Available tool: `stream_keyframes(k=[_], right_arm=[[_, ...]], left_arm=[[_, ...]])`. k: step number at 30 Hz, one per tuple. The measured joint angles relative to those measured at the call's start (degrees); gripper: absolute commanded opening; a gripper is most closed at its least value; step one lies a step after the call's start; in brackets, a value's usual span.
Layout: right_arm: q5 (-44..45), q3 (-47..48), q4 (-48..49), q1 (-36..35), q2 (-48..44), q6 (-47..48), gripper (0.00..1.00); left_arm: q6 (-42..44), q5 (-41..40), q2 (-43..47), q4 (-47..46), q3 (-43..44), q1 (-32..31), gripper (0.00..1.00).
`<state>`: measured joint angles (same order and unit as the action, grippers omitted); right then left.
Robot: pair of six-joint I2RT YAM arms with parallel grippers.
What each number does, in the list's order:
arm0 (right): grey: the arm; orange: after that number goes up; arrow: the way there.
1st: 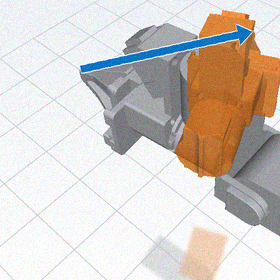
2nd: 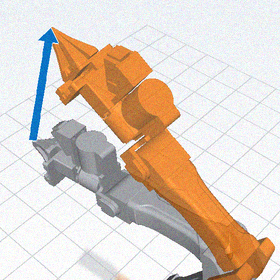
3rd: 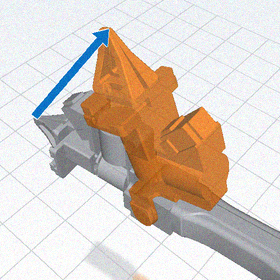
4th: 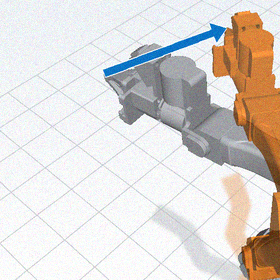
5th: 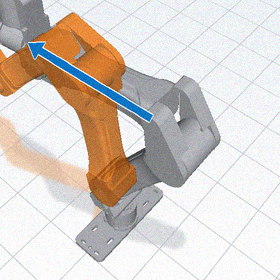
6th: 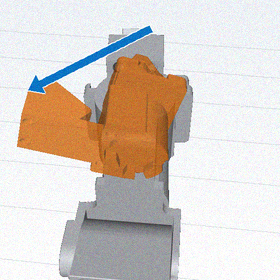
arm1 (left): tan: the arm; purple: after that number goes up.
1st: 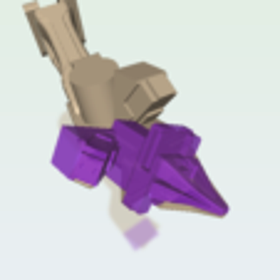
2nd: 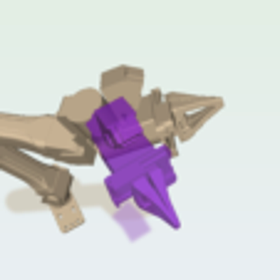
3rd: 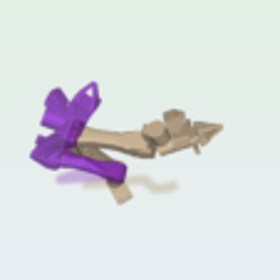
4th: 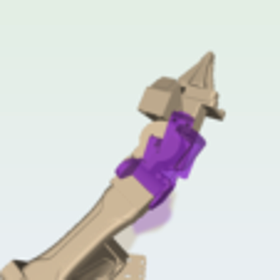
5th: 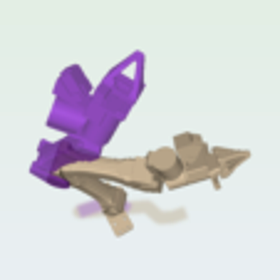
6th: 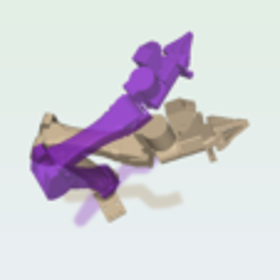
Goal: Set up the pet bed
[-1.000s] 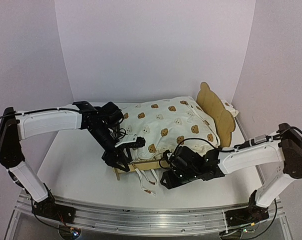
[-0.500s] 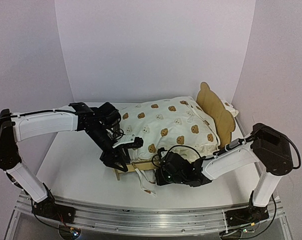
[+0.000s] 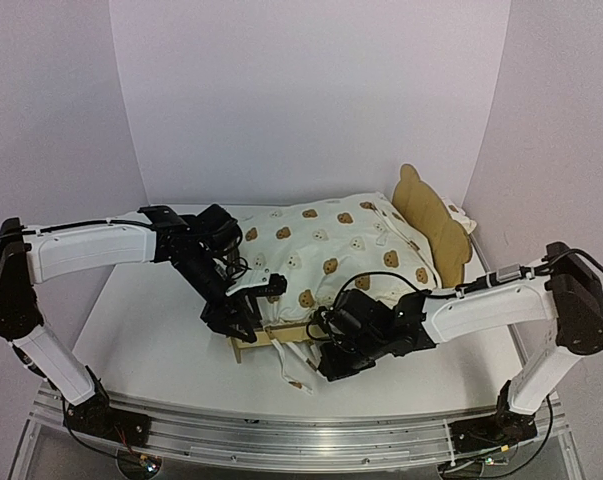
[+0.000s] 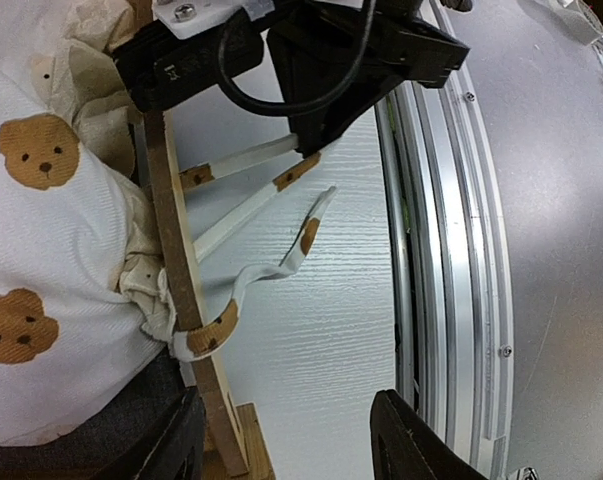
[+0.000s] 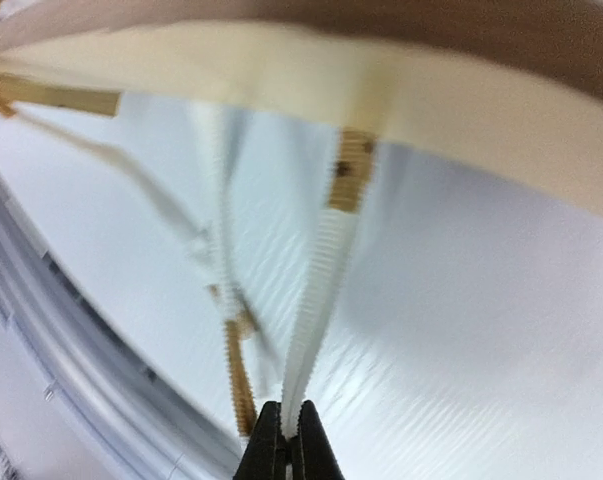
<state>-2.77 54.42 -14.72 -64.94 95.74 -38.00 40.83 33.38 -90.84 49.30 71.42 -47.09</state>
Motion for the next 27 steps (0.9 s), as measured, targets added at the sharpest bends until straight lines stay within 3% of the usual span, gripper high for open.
stream_keyframes(k=[6, 9, 15, 20, 23, 27], right_arm=[[-13.46, 3.92, -4.94, 0.47, 0.68, -0.36, 0.2], [-19.96, 5.19, -6.46, 1.01, 2.54, -1.53, 0.23], [-24.47, 4.81, -9.31, 1.53, 1.1, -1.6, 0.33], [-25.25, 3.58, -15.29, 1.33, -2.38, -0.08, 0.55], [-23.03, 3.56, -17.89, 1.11, -3.28, 0.48, 0.54], [-14.67, 3.54, -18.81, 0.92, -3.38, -0.04, 0.4]], left_arm=[[1.01, -0.38, -0.42, -0.28, 0.0, 0.0, 0.57], [1.24, -0.56, -0.42, -0.29, 0.0, 0.0, 0.57], [1.35, -0.56, -0.42, -0.33, 0.0, 0.0, 0.58], [0.56, -1.17, -0.42, -0.55, 0.0, -0.62, 0.6], [-2.06, -2.74, -0.42, -1.57, 0.0, -2.5, 0.6], [-8.4, -4.6, -0.71, -3.72, 0.0, -5.44, 0.6]])
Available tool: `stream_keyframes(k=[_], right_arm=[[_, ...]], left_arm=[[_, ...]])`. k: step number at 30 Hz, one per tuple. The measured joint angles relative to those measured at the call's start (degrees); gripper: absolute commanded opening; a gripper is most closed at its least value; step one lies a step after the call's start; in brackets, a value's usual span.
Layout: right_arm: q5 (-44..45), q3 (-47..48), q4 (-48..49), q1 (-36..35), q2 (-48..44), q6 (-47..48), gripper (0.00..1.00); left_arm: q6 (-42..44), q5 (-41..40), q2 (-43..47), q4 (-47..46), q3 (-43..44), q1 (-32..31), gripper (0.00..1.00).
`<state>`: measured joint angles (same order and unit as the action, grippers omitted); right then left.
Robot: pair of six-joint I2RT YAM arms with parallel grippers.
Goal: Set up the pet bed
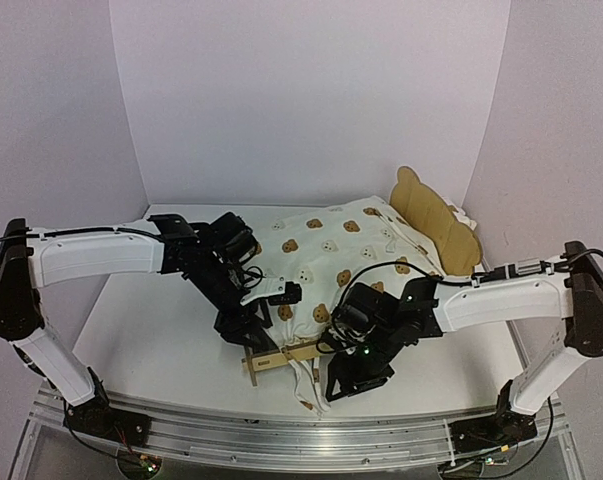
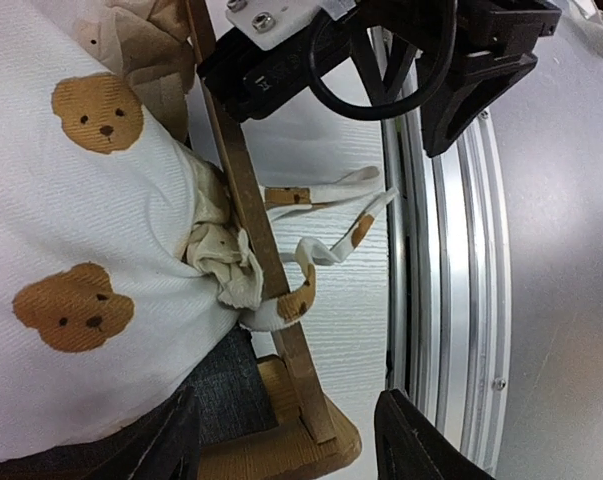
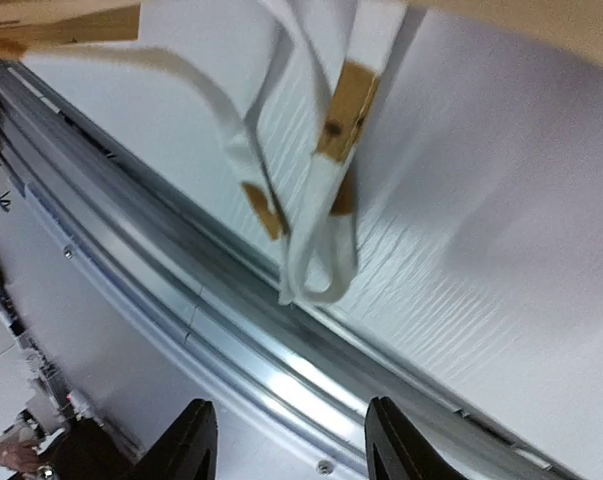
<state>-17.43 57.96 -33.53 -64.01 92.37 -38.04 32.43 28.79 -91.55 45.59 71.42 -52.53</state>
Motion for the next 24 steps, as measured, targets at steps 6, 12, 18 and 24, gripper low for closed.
stream_keyframes(k=[6, 12, 18, 24], right_arm=[[14.18, -6.22, 12.54, -0.03, -2.37, -6.38, 0.38], [23.08, -11.82, 26.12, -1.75, -2.1, -11.36, 0.38], [25.44, -14.88, 37.54, -3.36, 1.87, -15.35, 0.37], [28.18, -15.72, 42.98, -3.54, 3.62, -17.65, 0.29]], left_arm=[[-8.84, -3.7, -1.74, -2.96, -1.15, -1.94, 0.6], [-14.15, -5.79, -2.27, -4.06, -3.2, -4.61, 0.59], [-17.61, -7.64, -2.29, -5.37, -4.81, -5.89, 0.53], [-18.87, -10.11, -2.51, -7.09, -5.23, -5.95, 0.37]])
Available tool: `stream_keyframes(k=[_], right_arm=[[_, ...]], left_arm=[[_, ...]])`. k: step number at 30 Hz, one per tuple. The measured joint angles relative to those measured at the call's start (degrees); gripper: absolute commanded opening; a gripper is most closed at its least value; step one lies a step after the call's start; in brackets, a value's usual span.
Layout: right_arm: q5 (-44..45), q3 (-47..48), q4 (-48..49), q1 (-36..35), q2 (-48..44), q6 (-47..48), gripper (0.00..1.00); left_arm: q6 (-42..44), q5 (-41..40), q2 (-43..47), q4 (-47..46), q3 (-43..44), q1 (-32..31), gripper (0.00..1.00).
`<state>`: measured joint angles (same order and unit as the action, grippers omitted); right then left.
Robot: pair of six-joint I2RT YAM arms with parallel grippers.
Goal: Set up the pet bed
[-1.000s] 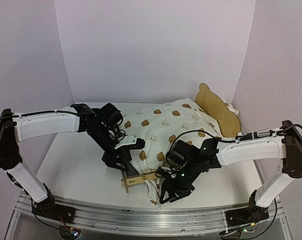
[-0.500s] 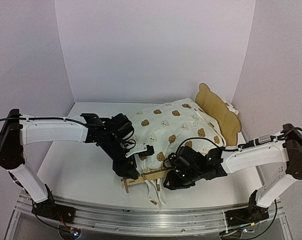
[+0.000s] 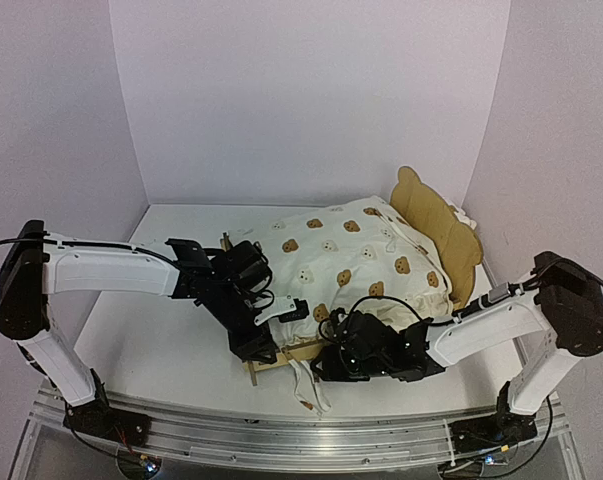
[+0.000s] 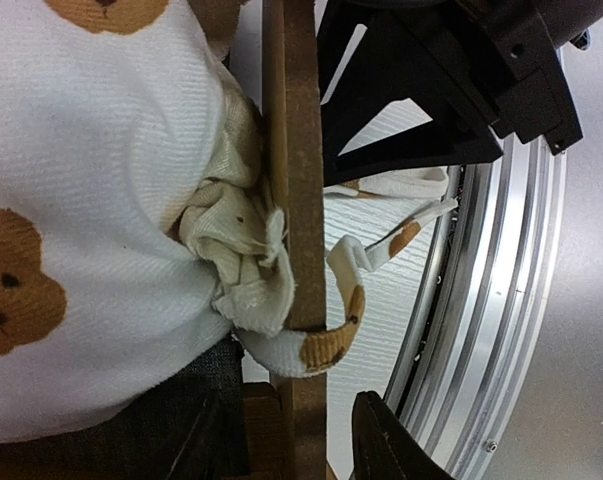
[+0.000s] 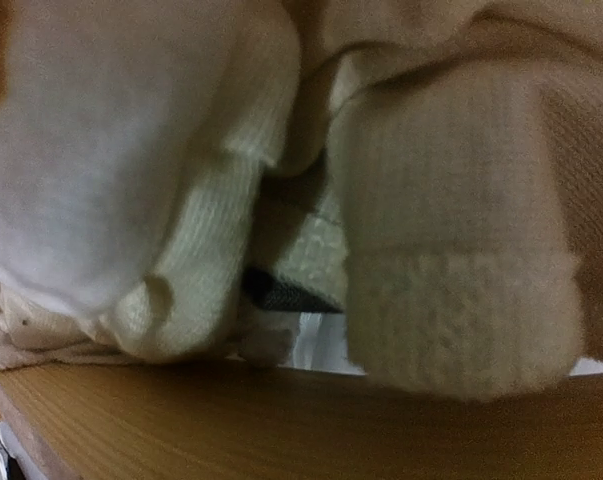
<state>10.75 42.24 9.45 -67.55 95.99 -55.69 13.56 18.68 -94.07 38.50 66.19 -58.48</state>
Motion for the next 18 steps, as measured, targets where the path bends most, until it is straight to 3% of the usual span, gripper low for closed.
stream_keyframes(k=[4, 9, 13, 18], right_arm=[[1.83, 0.21, 2.26, -0.03, 1.47, -0.32, 0.22], [3.12, 0.48, 3.8, -0.37, 2.34, -0.95, 0.01], [3.69, 0.21, 3.49, -0.38, 2.03, -1.26, 0.0], [3.82, -1.64, -2.43, -0.2, -1.71, -1.41, 0.0]], left_arm=[[-0.1, -0.79, -0.1, -0.54, -0.14, 0.02, 0.28], [-0.06, -0.69, -0.17, -0.73, -0.32, 0.02, 0.14], [-0.17, -0.12, -0.58, -1.17, -0.34, -0.12, 0.01], [0.42, -0.3, -0.58, -1.19, -0.19, 1.18, 0.0]])
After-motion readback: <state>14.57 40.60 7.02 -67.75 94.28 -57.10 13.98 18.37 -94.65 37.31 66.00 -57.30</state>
